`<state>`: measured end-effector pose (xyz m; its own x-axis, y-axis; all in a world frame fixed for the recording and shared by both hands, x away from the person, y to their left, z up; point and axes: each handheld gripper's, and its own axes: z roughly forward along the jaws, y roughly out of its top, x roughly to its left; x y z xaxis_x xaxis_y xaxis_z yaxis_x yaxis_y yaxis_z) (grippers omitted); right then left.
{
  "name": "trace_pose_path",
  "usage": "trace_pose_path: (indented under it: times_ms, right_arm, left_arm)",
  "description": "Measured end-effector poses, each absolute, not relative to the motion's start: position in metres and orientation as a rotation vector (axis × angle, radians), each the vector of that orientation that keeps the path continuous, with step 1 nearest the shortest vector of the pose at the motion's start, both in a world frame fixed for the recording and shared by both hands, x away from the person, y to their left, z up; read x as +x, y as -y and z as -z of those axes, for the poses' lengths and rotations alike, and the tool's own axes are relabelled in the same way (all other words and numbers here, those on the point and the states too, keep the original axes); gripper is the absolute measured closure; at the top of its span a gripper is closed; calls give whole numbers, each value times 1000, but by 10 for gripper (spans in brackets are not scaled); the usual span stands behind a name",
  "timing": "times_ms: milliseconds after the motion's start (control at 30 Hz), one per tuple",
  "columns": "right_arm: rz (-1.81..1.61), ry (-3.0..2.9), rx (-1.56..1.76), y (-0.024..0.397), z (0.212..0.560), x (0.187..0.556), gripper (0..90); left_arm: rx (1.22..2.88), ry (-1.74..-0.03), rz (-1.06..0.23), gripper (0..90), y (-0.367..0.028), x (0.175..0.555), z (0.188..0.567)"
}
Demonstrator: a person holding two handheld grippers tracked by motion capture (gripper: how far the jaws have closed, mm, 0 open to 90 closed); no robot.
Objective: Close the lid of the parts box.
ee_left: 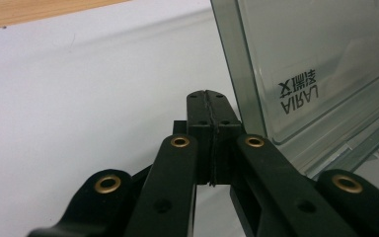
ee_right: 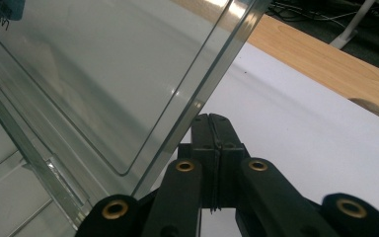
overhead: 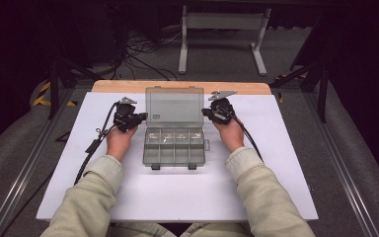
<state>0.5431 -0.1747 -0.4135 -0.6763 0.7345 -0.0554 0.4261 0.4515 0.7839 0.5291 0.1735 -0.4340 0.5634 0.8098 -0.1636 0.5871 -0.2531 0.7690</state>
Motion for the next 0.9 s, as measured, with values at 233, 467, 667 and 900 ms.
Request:
trace_pose_path:
  times_ms: [233,467,667,900]
  right_arm:
    - [-1106,-2309,969,176,410,541,900]
    - [-1118,-2305,963,176,407,540,900]
    - [-1141,-2300,958,178,403,537,900]
    - [-1175,-2296,937,180,397,531,900]
  left_arm:
    - [1954,-1123,-327,900,-174,528,432]
    - [1942,-1116,-329,900,-176,527,430]
    - [1928,-1096,-320,900,-179,523,425]
    - [1915,-1059,-318,900,-182,517,419]
